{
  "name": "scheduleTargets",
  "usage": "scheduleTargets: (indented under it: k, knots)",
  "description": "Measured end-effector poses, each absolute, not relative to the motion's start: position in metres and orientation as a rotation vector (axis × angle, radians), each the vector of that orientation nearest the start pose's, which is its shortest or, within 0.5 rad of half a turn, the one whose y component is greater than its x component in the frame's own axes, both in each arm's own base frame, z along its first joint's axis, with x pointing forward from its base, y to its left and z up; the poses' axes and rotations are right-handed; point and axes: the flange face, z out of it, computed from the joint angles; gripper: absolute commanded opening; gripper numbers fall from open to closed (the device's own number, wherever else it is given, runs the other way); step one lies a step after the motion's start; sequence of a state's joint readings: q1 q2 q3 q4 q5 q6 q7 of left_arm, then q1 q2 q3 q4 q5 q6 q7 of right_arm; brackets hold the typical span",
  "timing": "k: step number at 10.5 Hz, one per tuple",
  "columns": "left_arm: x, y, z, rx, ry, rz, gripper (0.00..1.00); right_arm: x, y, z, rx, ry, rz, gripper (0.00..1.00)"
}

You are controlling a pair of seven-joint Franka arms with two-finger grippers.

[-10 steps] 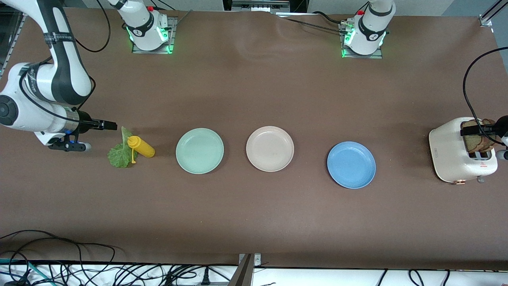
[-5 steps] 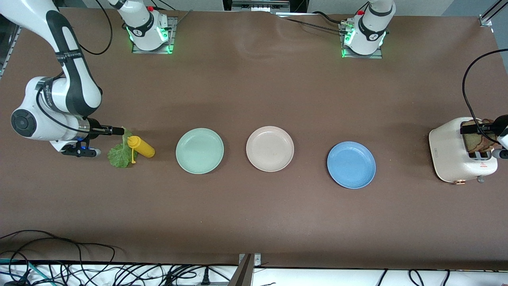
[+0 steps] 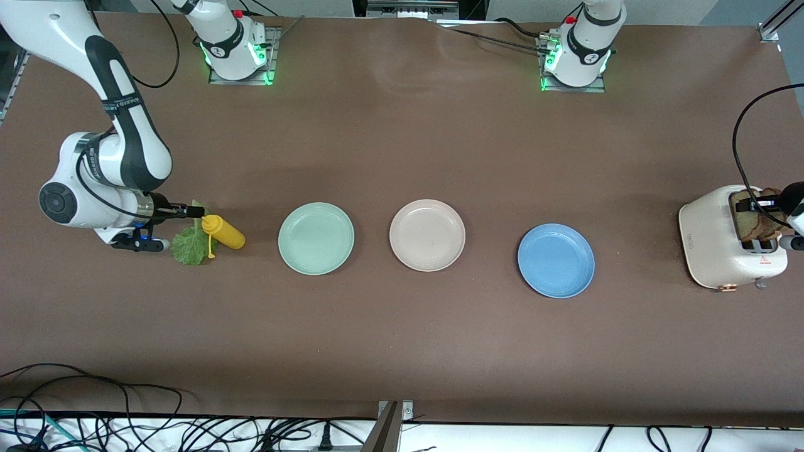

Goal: Make sandwich on beige plate with both arms
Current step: 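Reach the lettuce with the right gripper while the left gripper grasps toast, then lift the lettuce with the right gripper while the left gripper carries toast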

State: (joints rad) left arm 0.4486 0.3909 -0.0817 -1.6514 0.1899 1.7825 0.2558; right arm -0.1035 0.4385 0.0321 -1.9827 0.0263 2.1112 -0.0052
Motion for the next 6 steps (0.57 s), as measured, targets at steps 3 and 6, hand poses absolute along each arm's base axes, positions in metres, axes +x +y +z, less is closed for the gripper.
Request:
scheduleTargets:
  k: [3, 6]
  knots:
    - [0.585, 0.248, 0.370, -3.046, -0.076, 0.442, 0.00, 0.573, -0.040, 0.201, -3.054, 0.130, 0.485, 1.00]
    - [0.585, 0.246, 0.380, -3.047, -0.064, 0.451, 0.00, 0.570, -0.040, 0.183, -3.047, 0.131, 0.517, 0.98]
